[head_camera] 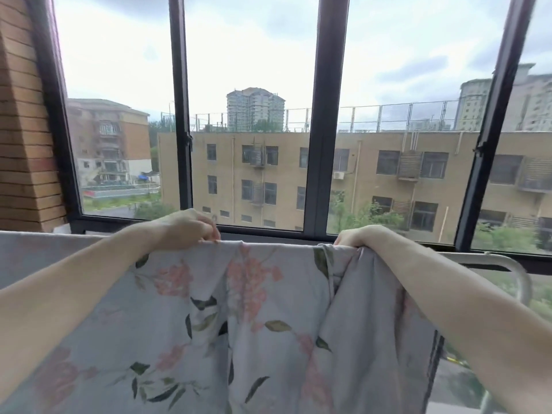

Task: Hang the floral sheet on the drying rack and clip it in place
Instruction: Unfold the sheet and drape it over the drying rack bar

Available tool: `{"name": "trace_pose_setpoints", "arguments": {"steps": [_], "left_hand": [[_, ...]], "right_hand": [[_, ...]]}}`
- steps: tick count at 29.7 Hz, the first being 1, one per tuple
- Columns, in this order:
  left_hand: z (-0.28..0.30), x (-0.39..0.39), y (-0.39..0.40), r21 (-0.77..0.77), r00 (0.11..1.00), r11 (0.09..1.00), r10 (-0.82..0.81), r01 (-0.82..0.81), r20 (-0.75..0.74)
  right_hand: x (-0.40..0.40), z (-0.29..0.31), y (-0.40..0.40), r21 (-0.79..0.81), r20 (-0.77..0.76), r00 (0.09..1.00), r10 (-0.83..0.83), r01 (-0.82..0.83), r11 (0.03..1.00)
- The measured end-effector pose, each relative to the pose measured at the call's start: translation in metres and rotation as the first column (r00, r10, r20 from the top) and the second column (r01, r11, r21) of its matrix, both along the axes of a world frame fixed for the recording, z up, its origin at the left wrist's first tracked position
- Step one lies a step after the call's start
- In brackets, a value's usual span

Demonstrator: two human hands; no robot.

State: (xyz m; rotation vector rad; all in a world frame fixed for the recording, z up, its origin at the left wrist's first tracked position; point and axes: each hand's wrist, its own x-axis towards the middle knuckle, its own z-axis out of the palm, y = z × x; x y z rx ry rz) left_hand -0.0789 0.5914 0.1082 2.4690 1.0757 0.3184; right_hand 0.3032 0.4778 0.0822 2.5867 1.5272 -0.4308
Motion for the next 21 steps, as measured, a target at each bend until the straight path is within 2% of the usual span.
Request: {"name": "trace_pose_setpoints", "arguments": {"steps": [2,4,6,8,10,12,14,16,18,21], "left_hand": [[0.005,0.033,-0.065,0.117,0.995,0.99,-0.089,0.084,0.04],[-0.003,0.062,-0.094,0.129,0.983,0.975,-0.181,0.183,-0.023],[-0.012,0.091,-0.109,0.165,0.977,0.963,-0.202,0.211,-0.069],[-0.017,0.112,-0.119,0.183,0.978,0.961,-0.193,0.205,-0.082],[-0.025,0.126,-0.117,0.25,0.986,0.955,-0.14,0.159,-0.092],[-0.03,0.133,-0.112,0.328,0.991,0.938,-0.079,0.111,-0.11],[-0.033,0.133,-0.107,0.339,0.994,0.936,-0.068,0.094,-0.087],[-0.03,0.133,-0.105,0.358,0.993,0.928,-0.071,0.101,-0.095],[-0.03,0.134,-0.103,0.364,0.994,0.926,-0.073,0.098,-0.082],[-0.033,0.135,-0.103,0.382,0.994,0.919,-0.068,0.095,-0.085]], "right_hand": [[-0.006,0.001,0.002,0.051,-0.05,0.998,0.025,-0.022,0.998],[-0.011,0.002,0.001,0.125,-0.078,0.995,0.06,-0.05,0.991],[-0.013,0.002,-0.005,0.179,-0.104,0.992,0.07,-0.05,0.983],[-0.013,0.003,-0.013,0.323,-0.113,0.991,0.071,-0.031,0.946],[-0.016,0.008,-0.024,0.582,-0.058,0.995,0.082,-0.033,0.812],[-0.027,0.014,-0.049,0.833,-0.012,0.997,0.071,-0.029,0.553],[-0.044,0.01,-0.083,0.953,-0.051,0.995,0.089,0.022,0.303],[-0.056,-0.009,-0.122,0.987,-0.066,0.996,0.062,0.056,0.15],[-0.064,-0.038,-0.155,0.993,-0.075,0.997,-0.01,0.076,0.09],[-0.066,-0.083,-0.182,0.969,-0.198,0.978,-0.06,0.205,0.139]]}}
